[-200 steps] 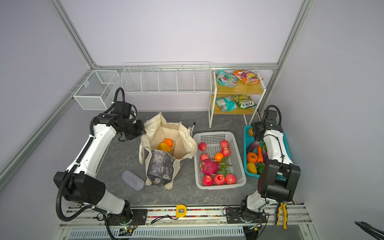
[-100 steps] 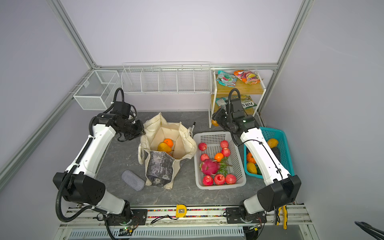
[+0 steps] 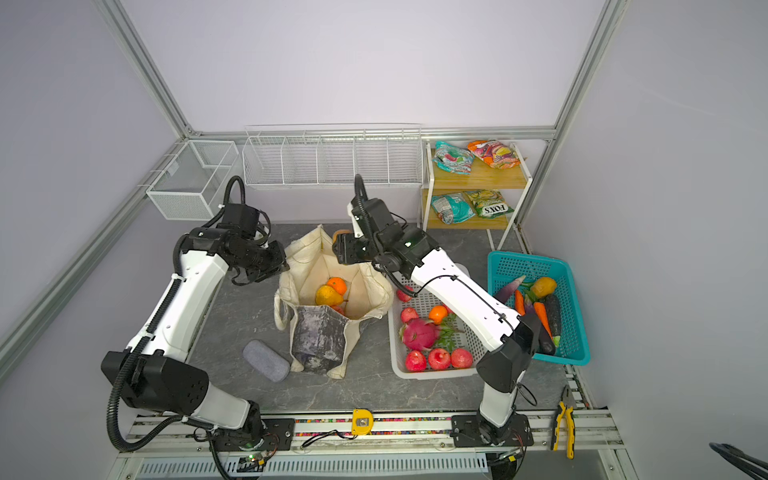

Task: Place the food into the grocery bag and tie it
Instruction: 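Carry the brown potato with the right gripper into the tote bag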

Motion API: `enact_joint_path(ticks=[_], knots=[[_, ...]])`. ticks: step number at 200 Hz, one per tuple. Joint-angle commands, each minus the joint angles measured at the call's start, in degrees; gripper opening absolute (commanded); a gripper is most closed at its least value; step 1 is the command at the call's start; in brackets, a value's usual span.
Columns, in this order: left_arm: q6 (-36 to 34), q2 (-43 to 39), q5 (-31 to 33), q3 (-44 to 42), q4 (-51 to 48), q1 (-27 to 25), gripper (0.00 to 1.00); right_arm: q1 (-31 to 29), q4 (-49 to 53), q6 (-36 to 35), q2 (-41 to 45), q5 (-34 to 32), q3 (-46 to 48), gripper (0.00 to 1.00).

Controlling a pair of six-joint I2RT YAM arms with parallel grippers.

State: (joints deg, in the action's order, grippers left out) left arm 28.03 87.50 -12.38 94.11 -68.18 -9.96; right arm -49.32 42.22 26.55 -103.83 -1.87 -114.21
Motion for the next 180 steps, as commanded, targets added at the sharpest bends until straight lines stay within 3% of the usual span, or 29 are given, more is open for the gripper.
enact_joint_path(ticks=[1, 58, 180], knots=[[0.4, -1.9, 1.1, 1.3, -1.4, 0.3, 0.00, -2.7, 3.0, -9.2, -3.1, -2.1, -2.6, 0.64], [0.1, -2.8, 2.6, 1.7, -2.6, 0.3, 0.00, -4.5, 2.9, -12.0, -8.0, -0.9, -0.9, 0.64], [0.6, -2.4, 2.2, 2.0, -2.1, 0.3, 0.00, -5.1, 9.9, -13.5, -17.6, 13.2, -1.8, 0.65]])
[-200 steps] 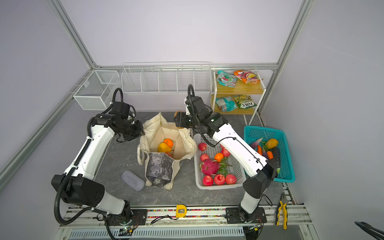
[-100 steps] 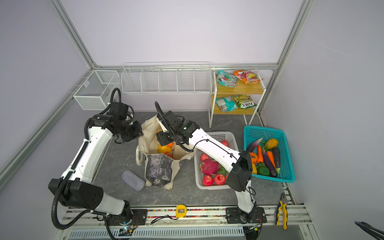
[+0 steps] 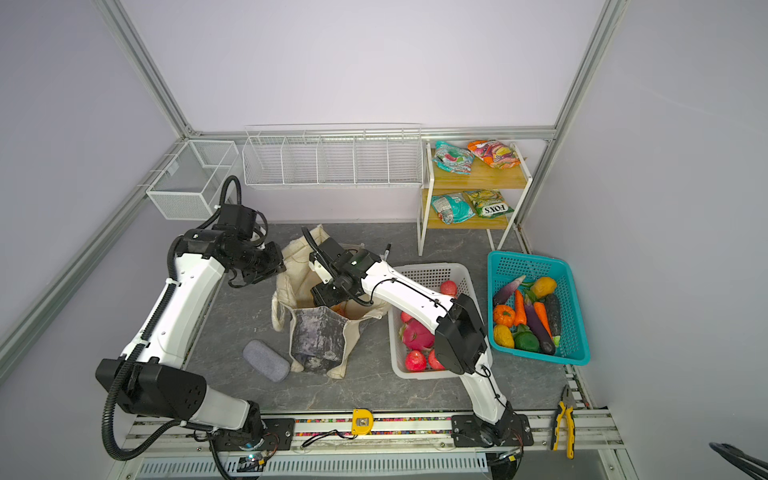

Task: Place the food into the grocery bag and tie it
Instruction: 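Carry the brown potato with the right gripper into the tote bag, then lower the potato into the bag and open the right gripper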

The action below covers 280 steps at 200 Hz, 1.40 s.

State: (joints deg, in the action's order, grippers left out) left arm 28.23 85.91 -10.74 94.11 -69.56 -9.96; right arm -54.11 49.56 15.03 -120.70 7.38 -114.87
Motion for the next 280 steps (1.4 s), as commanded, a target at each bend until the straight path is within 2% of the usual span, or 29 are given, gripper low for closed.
enact_joint_path(ticks=[1, 55, 193, 224, 280], knots=[[0.4, -0.8, 0.5, 2.0, -0.7, 0.3, 0.00, -0.3, 2.6, -2.1, -0.8, 4.0, -1.1, 0.65], [0.8, -0.6, 1.0, 2.5, -0.4, 0.3, 0.00, -0.9, 4.5, -6.5, -2.2, 5.4, 0.6, 0.65], [0.3, 1.1, 1.4, 4.0, -0.8, 0.3, 0.00, -1.1, 6.9, -8.4, -8.5, 5.9, 1.6, 0.69], [0.2, 0.8, 1.4, 3.5, -0.7, 0.3, 0.00, -1.1, 6.8, -8.4, -8.7, 5.9, 1.8, 0.72], [0.0, 0.8, 1.3, 3.1, -0.6, 0.3, 0.00, -1.2, 6.0, -8.4, -7.8, 4.7, 2.2, 0.85]])
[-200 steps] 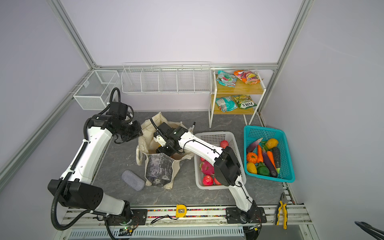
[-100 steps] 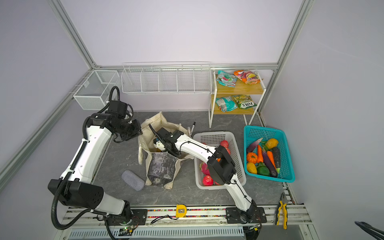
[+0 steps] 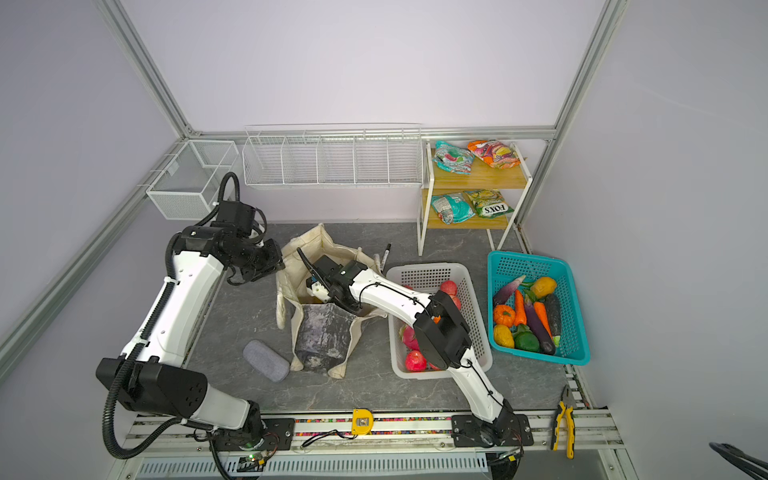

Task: Place the food into the grocery bag and tie it
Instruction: 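Lower the potato into the bag and open the right gripper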

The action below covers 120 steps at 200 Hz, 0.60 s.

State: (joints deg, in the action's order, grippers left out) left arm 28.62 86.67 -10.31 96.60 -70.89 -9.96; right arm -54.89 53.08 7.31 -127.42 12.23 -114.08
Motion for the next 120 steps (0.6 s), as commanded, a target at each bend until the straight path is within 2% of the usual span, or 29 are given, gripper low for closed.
enact_joint_path(ticks=[1, 33, 52, 54, 58, 120], knots=[[-0.4, 0.0, 0.9, 0.6, 0.8, 0.3, 0.00, -0.3, 2.4, -0.7, -1.0, -0.2, 1.4, 0.85], [-0.7, -0.2, 0.9, 0.3, 0.8, 0.4, 0.00, -0.4, 0.1, -1.3, 0.7, -1.5, 2.0, 0.91], [-0.9, -0.4, 1.0, 0.1, 0.8, 0.4, 0.00, -0.4, -1.3, -1.9, 2.2, -3.0, 2.9, 0.98], [-0.9, -0.5, 1.0, 0.0, 0.8, 0.4, 0.00, -0.4, -1.5, -2.0, 2.3, -3.0, 3.0, 0.90], [-0.9, -0.5, 1.1, 0.0, 0.8, 0.4, 0.00, -0.4, -1.8, -2.1, 2.7, -3.1, 3.2, 0.88], [-1.1, -0.7, 0.9, -0.7, 1.3, 0.6, 0.00, -0.3, -2.8, -3.1, 4.8, -4.1, 2.4, 0.88]])
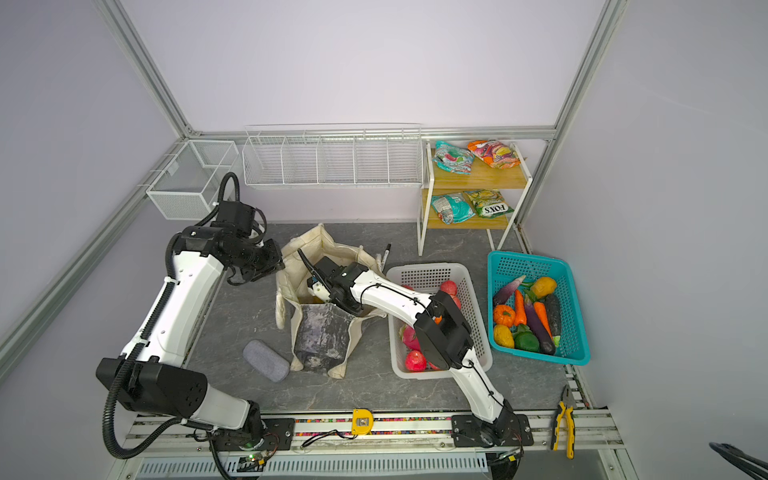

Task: Place the food into the grocery bag and tie it
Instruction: 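Lower the potato into the bag and open the right gripper, then raise the right gripper out of the bag toward the teal basket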

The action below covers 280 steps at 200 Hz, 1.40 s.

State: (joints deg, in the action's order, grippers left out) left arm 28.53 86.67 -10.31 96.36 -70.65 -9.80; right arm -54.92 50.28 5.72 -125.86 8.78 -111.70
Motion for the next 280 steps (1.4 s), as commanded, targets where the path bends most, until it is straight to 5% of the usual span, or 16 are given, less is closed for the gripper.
enact_joint_path(ticks=[1, 194, 280], knots=[[-1.0, -0.8, 0.9, -0.5, 1.0, 0.4, 0.00, -0.3, 0.0, -1.5, 3.3, -0.7, 0.0, 0.88], [-1.5, 1.4, -1.1, -1.4, 3.2, 0.6, 0.00, 11.0, -2.8, 3.5, 21.7, -13.5, -4.3, 0.88], [-0.6, 2.8, -2.6, -1.3, 4.2, 0.6, 0.00, 34.6, -10.1, 30.4, 42.2, -27.0, 23.6, 0.88]])
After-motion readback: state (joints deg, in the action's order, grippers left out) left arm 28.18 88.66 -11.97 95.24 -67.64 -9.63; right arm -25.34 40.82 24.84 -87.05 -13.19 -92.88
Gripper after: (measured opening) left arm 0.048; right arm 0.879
